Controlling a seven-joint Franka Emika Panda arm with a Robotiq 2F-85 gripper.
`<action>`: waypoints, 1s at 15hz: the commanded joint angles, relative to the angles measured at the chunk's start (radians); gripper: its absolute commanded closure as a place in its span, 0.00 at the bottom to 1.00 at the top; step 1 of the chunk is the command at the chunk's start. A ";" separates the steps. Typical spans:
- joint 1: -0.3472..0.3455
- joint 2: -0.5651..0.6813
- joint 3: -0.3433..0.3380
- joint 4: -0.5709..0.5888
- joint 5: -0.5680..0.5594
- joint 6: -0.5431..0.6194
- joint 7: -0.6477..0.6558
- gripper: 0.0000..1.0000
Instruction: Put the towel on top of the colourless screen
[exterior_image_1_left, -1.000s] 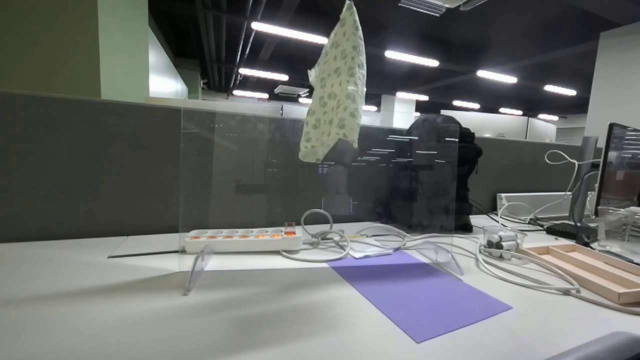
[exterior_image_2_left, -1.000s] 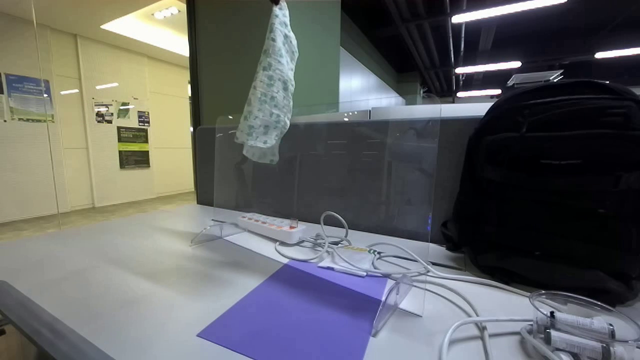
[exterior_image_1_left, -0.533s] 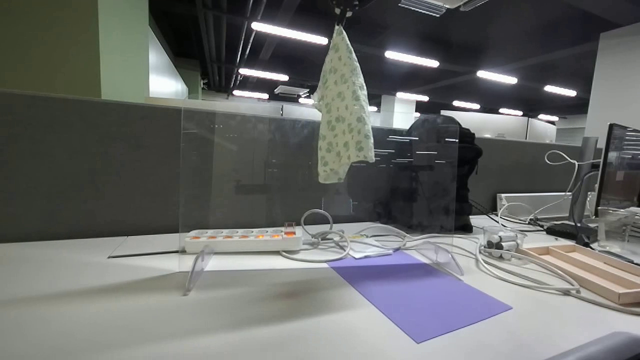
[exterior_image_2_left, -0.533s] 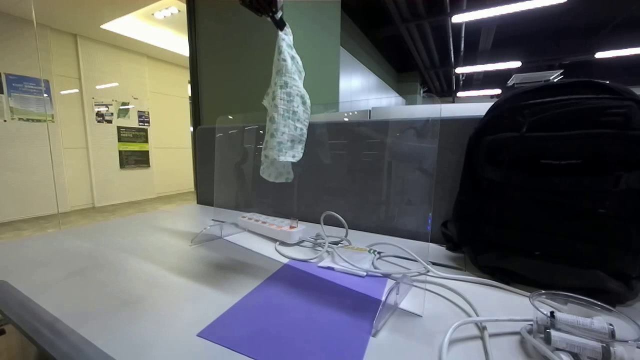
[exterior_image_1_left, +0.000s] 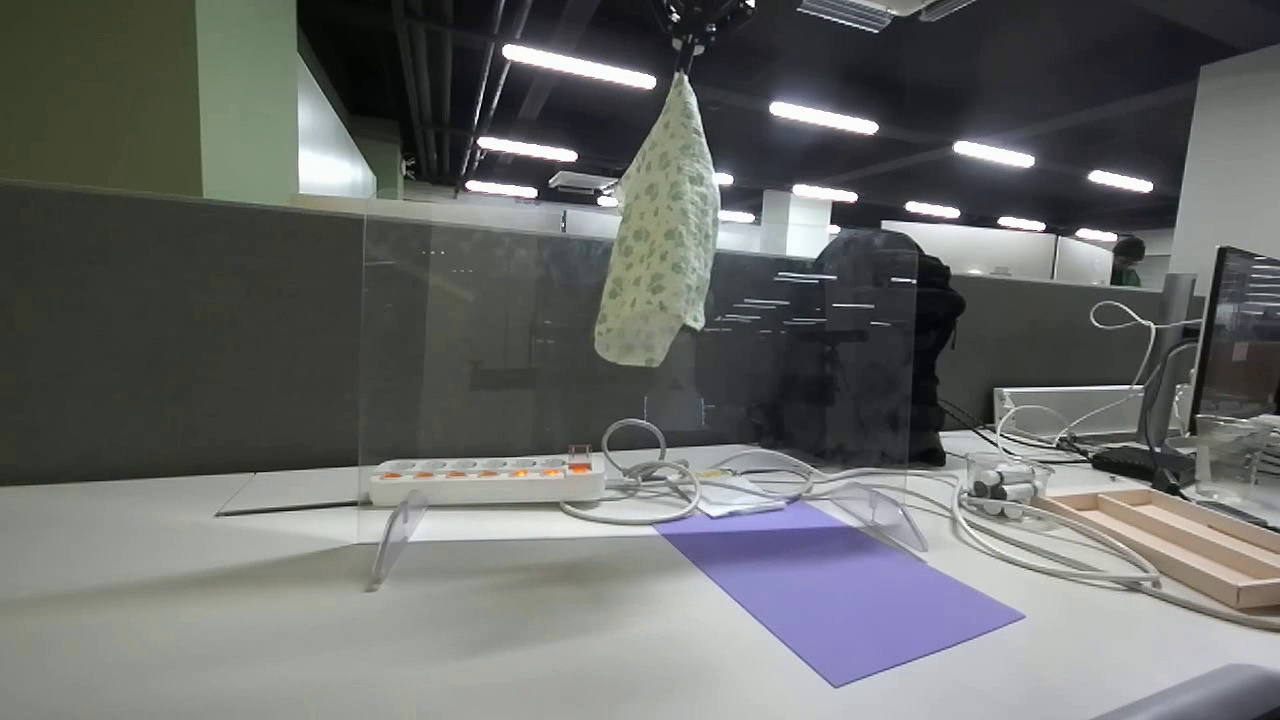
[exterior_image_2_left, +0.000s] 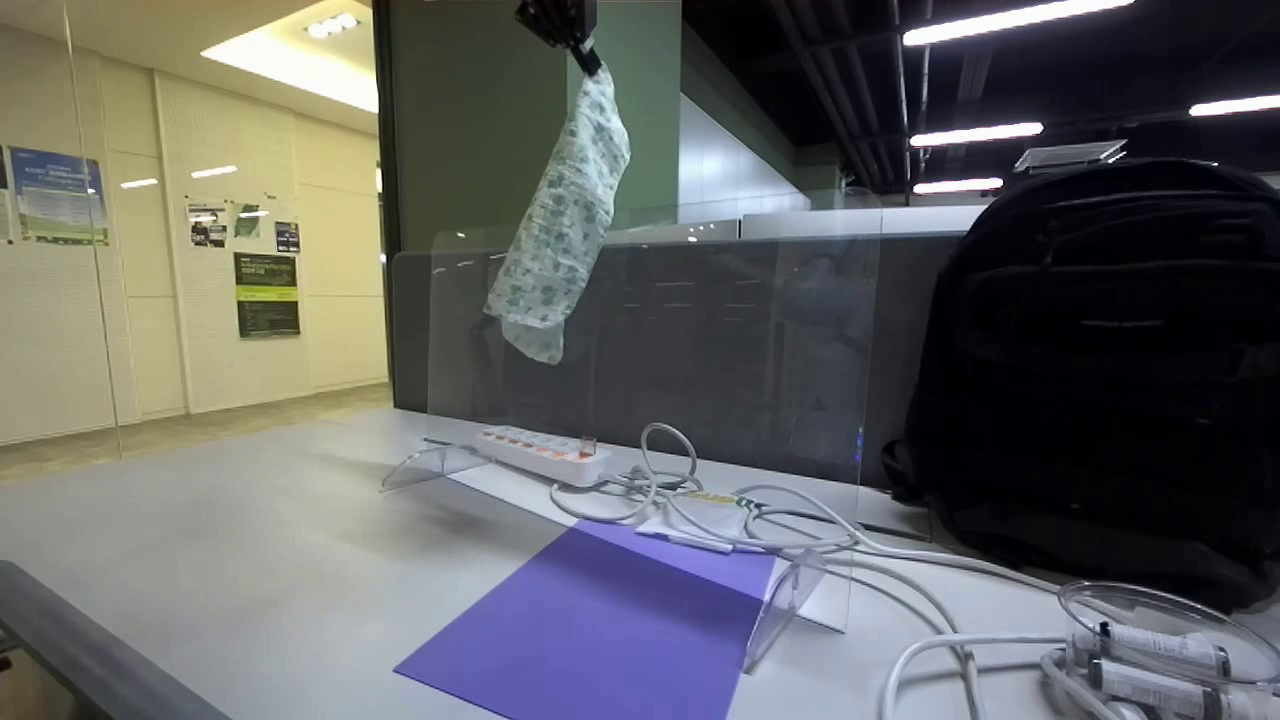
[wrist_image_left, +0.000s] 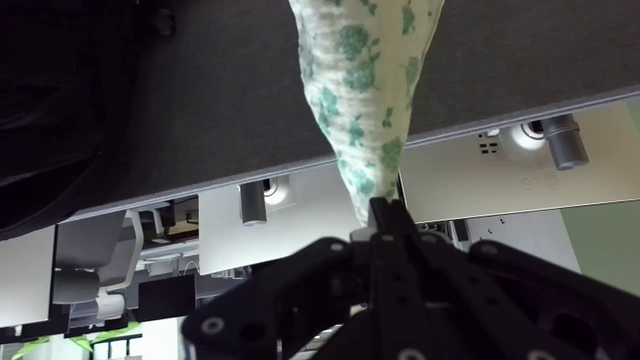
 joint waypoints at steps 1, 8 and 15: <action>-0.081 0.104 0.078 0.125 -0.074 -0.087 0.069 1.00; -0.091 0.295 0.166 0.264 -0.167 -0.226 0.052 1.00; -0.044 0.459 0.181 0.400 -0.239 -0.336 0.070 1.00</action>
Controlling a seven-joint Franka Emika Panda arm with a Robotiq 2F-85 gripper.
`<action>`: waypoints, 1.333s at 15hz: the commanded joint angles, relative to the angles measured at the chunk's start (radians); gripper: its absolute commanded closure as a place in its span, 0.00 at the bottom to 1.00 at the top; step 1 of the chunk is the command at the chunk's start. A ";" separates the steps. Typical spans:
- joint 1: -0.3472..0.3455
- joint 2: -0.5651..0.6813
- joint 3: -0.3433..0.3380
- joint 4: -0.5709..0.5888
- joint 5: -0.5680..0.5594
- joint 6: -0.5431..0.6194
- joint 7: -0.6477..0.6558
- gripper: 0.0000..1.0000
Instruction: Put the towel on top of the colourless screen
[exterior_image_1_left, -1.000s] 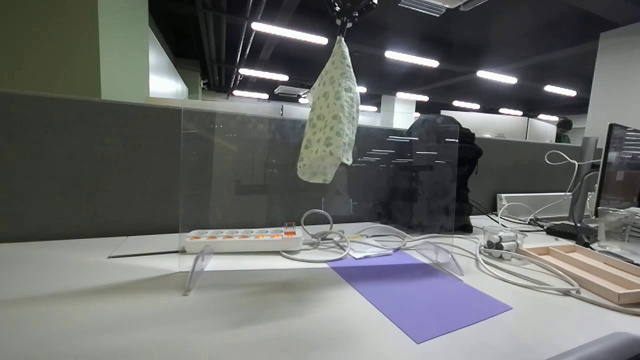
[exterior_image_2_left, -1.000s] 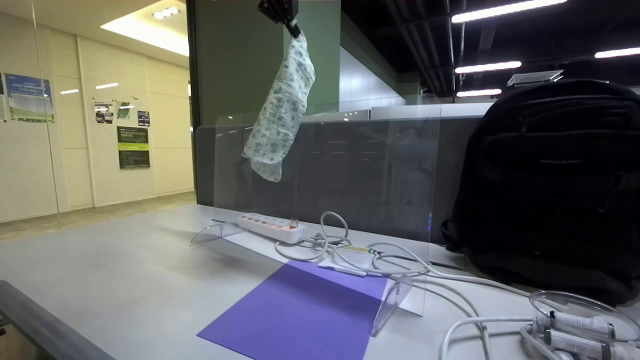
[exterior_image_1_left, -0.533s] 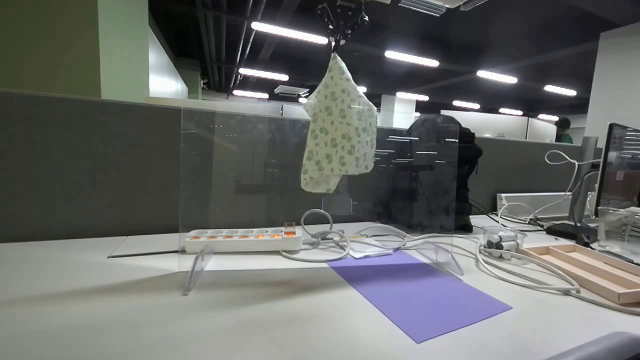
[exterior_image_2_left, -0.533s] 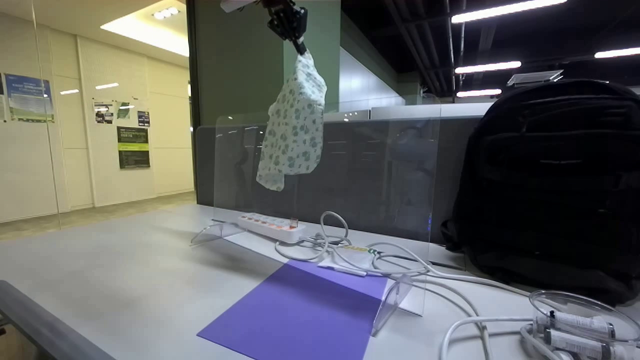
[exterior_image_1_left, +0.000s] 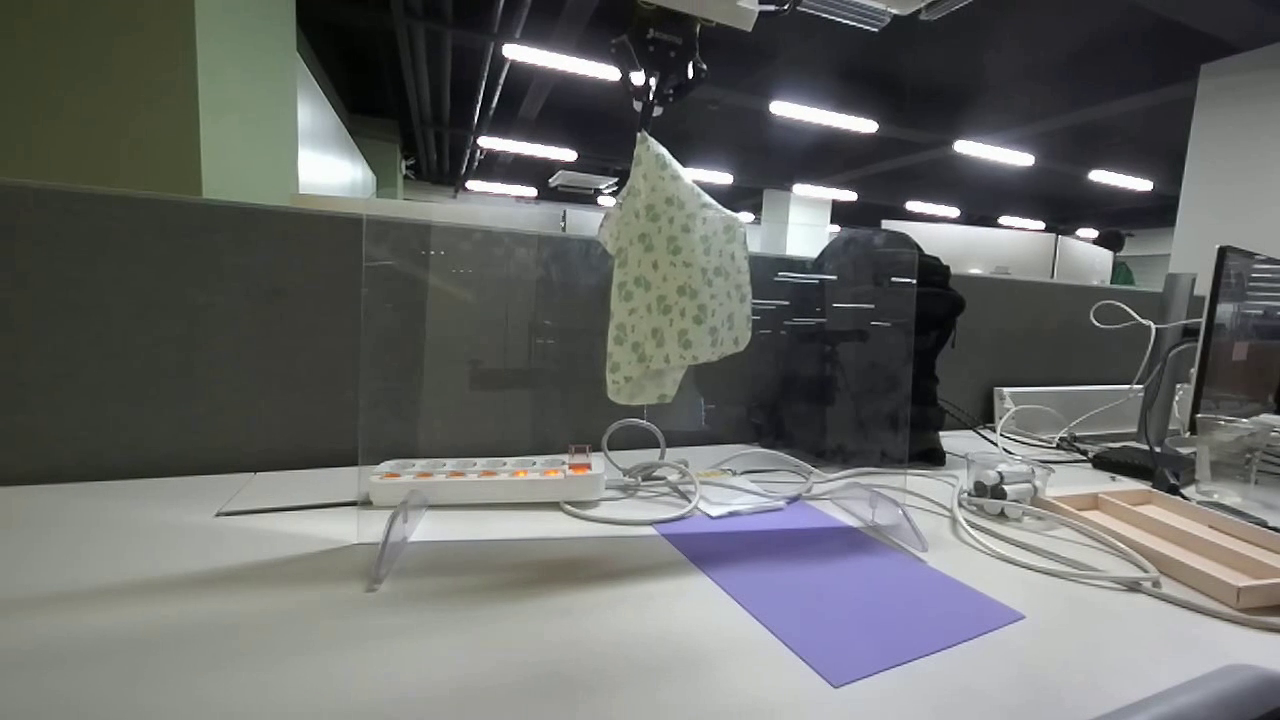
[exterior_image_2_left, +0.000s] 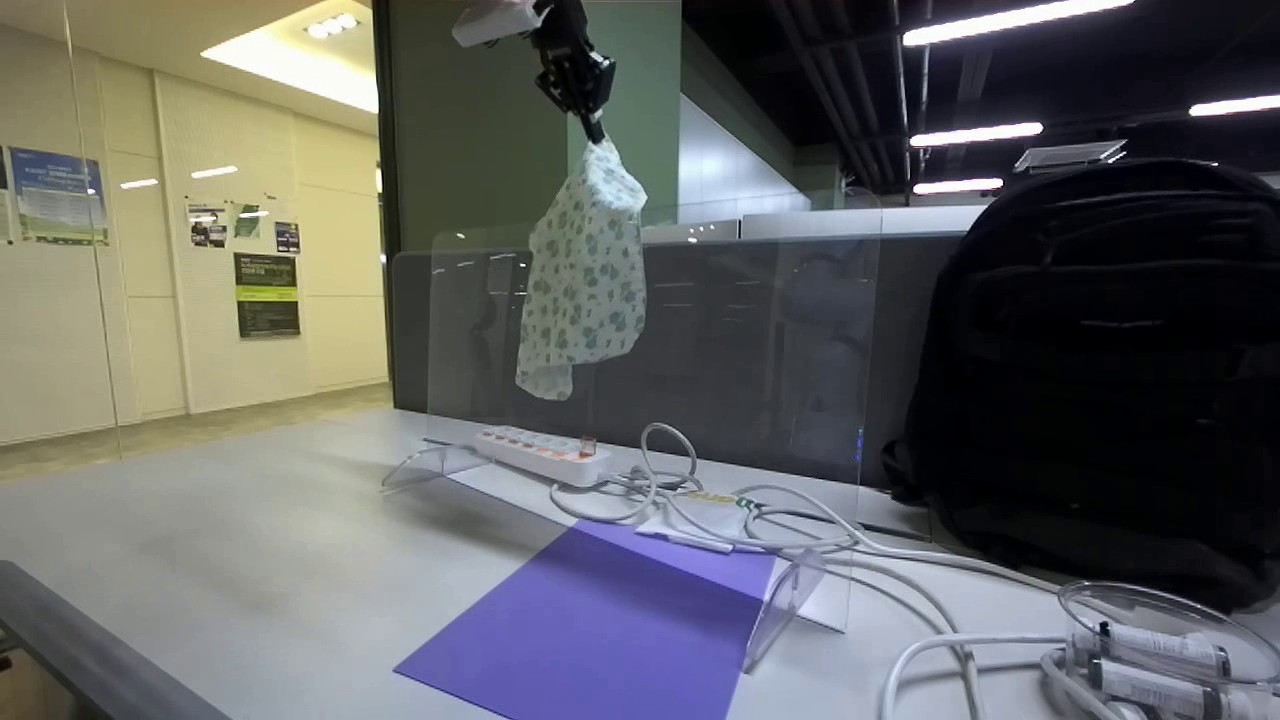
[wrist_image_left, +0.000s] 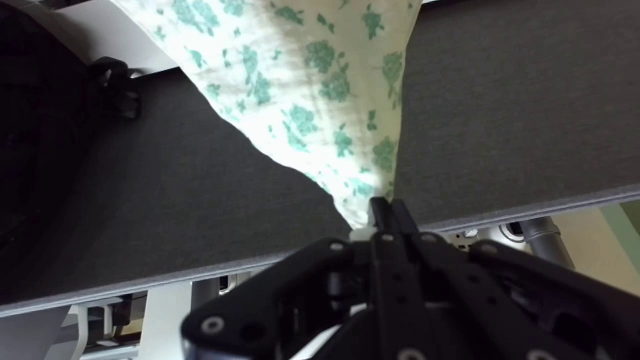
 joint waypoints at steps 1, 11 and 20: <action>0.038 0.112 -0.002 0.125 -0.054 -0.085 0.050 1.00; 0.388 0.093 -0.401 0.131 0.104 -0.076 -0.065 1.00; 0.757 0.222 -0.795 0.276 0.169 -0.158 -0.083 1.00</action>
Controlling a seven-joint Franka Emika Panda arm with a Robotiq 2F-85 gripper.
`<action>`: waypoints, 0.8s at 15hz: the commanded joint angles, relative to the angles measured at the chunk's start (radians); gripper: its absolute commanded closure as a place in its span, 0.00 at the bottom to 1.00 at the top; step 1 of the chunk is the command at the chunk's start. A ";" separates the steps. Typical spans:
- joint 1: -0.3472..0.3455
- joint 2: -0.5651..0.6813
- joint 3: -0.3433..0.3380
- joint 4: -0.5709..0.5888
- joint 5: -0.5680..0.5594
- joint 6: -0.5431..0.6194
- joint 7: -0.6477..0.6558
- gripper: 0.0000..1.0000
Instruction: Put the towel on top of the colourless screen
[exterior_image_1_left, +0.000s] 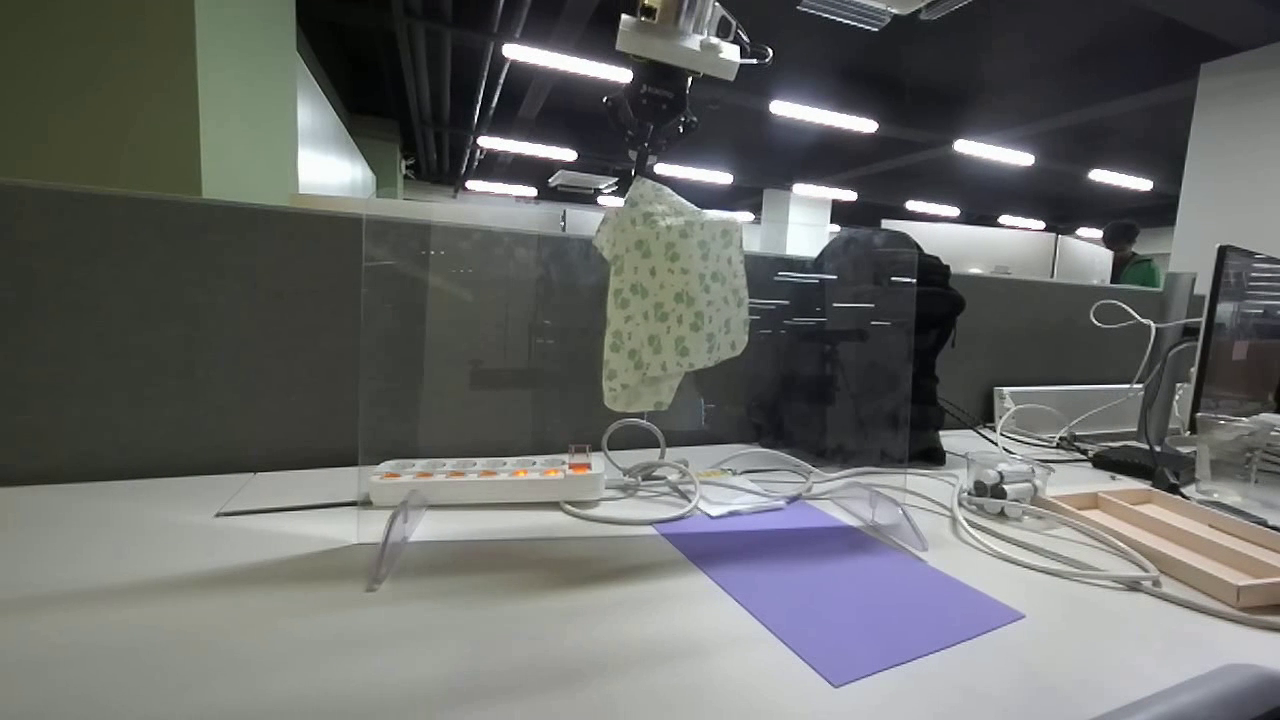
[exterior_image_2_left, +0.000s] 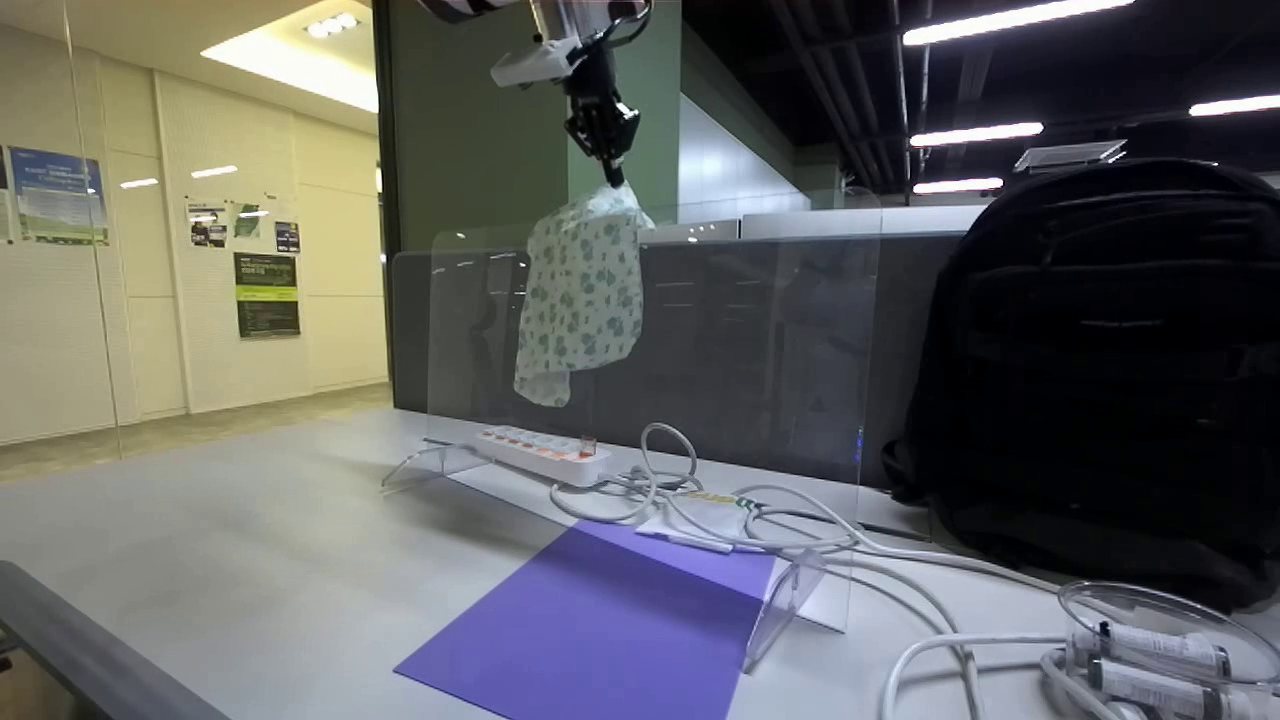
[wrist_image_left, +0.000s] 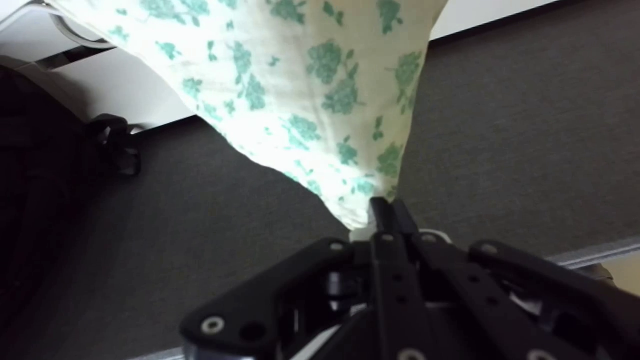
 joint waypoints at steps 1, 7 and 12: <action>0.071 0.073 -0.077 0.116 0.041 -0.051 -0.022 1.00; 0.107 0.163 -0.137 0.253 0.093 -0.072 -0.010 1.00; 0.117 0.204 -0.153 0.326 0.109 -0.132 -0.020 0.67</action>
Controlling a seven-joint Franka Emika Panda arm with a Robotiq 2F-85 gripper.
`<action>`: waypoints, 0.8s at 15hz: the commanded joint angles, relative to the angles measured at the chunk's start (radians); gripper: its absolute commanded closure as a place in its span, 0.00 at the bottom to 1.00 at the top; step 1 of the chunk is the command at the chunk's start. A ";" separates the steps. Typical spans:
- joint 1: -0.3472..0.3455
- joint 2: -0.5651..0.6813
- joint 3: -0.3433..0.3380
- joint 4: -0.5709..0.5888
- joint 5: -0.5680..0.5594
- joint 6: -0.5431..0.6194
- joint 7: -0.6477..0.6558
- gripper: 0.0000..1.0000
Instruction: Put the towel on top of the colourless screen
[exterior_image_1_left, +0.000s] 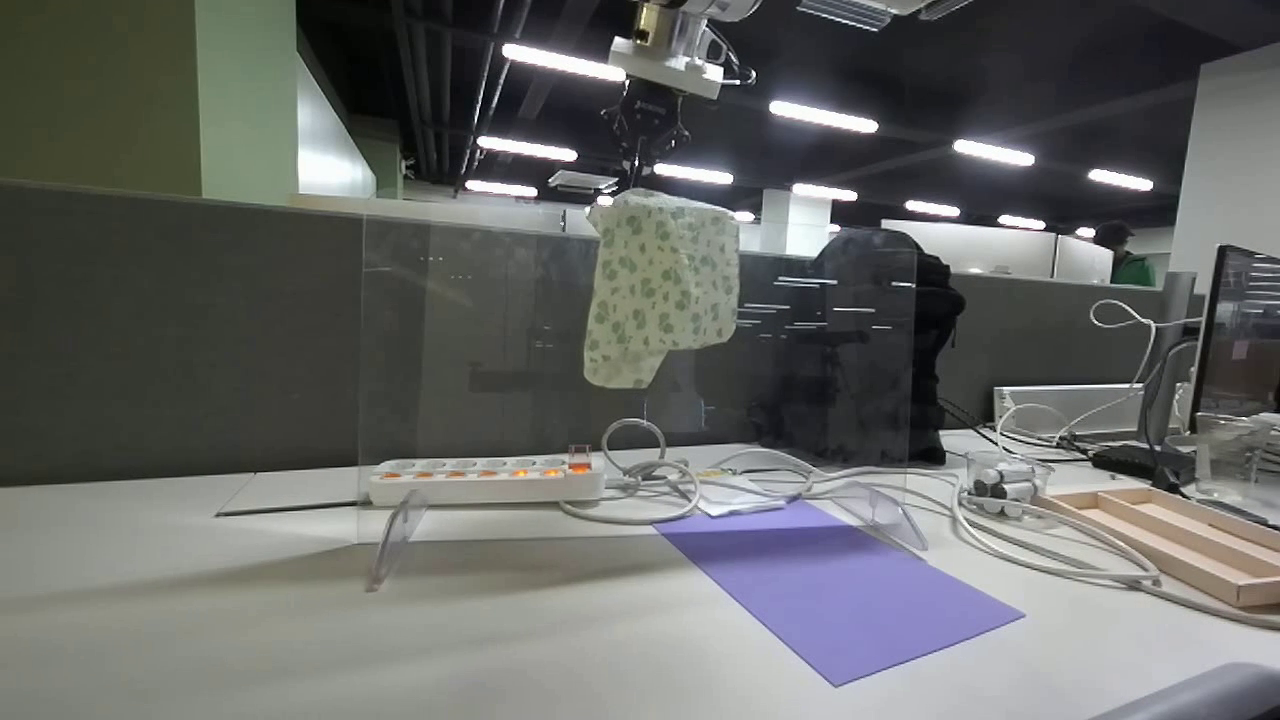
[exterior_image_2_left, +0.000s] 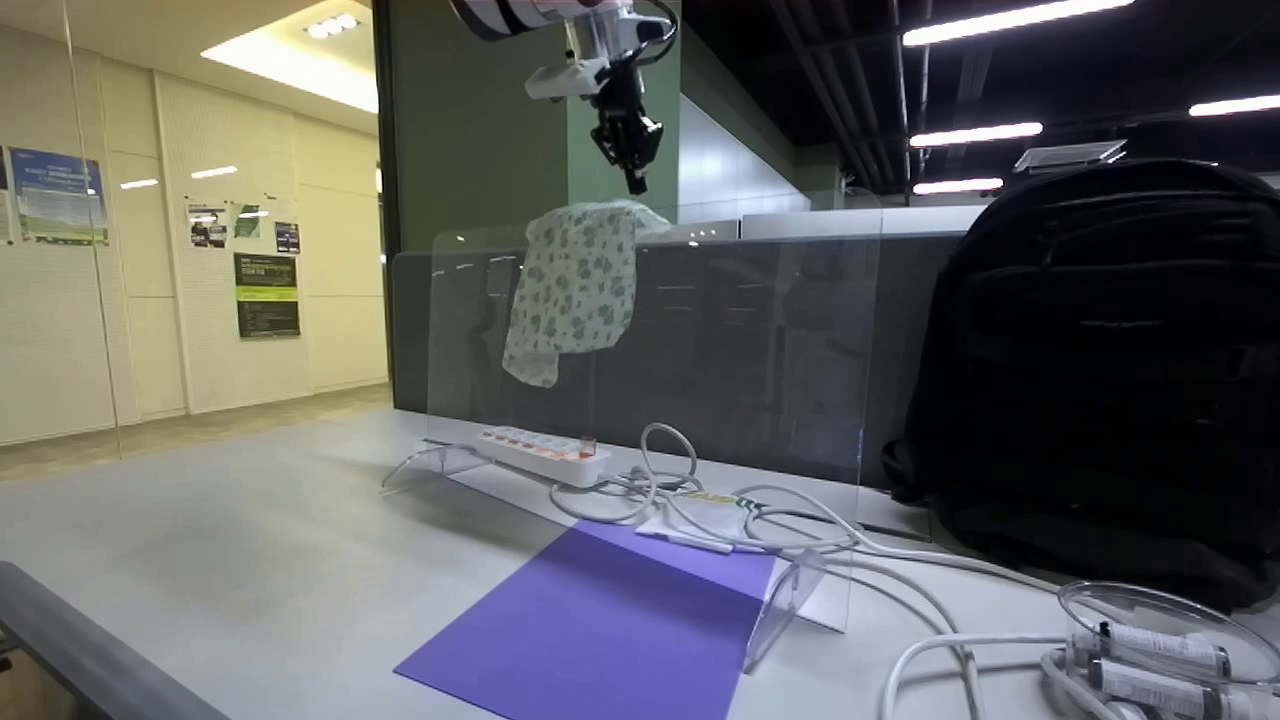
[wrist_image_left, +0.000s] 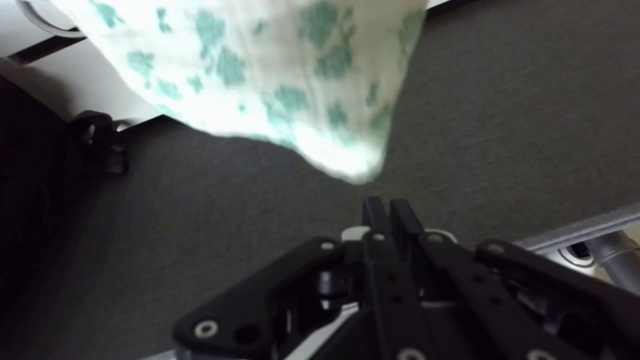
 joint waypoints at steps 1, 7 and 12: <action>0.022 0.039 -0.024 0.090 0.028 -0.063 -0.005 0.60; 0.037 0.010 -0.023 0.085 0.034 -0.072 -0.011 0.19; 0.055 -0.059 -0.014 0.045 0.024 -0.158 -0.046 0.00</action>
